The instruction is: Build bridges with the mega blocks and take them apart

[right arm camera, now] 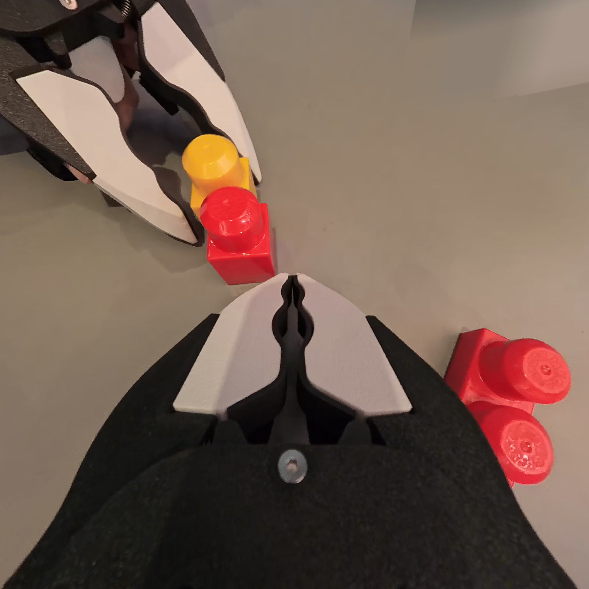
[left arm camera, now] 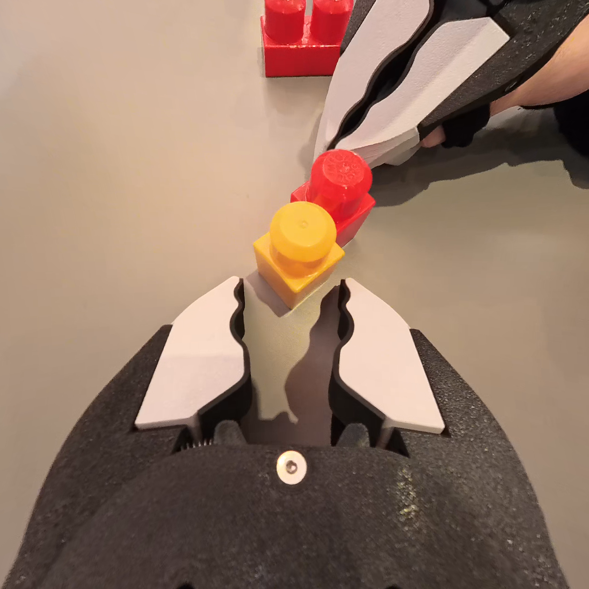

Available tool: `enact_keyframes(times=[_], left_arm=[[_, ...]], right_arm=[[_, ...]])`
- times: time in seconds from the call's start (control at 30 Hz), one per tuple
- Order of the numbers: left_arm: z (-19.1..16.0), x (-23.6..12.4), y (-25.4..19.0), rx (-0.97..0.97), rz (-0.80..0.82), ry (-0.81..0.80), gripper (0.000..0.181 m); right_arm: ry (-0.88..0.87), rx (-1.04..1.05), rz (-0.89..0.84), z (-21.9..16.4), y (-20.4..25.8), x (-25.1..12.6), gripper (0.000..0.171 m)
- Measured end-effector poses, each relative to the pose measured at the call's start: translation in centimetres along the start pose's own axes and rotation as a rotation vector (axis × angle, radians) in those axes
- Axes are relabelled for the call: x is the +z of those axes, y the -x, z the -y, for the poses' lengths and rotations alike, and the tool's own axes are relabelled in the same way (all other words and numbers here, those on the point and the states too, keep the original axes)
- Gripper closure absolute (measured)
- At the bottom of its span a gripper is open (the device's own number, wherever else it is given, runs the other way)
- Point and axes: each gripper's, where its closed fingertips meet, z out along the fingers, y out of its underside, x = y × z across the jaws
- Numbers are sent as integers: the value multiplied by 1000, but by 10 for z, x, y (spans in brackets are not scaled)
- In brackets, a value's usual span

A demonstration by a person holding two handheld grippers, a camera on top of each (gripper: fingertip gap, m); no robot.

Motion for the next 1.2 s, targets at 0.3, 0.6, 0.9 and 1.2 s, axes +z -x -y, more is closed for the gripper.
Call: enact_keyframes(times=[0.3,0.6,0.9,1.2], left_arm=[[7,7,3,35,-43,6,123],[9,7,6,38,-81,8,125],[3,1,7,57,-73,6,129],[7,4,7,69,-98,1,130]], right_arm=[[-10,-15,16,4,1,3,171],[-10,-20,29,5,1,4,171],[-9,-26,28,4,3,3,171],[-10,-21,34,4,4,3,171]])
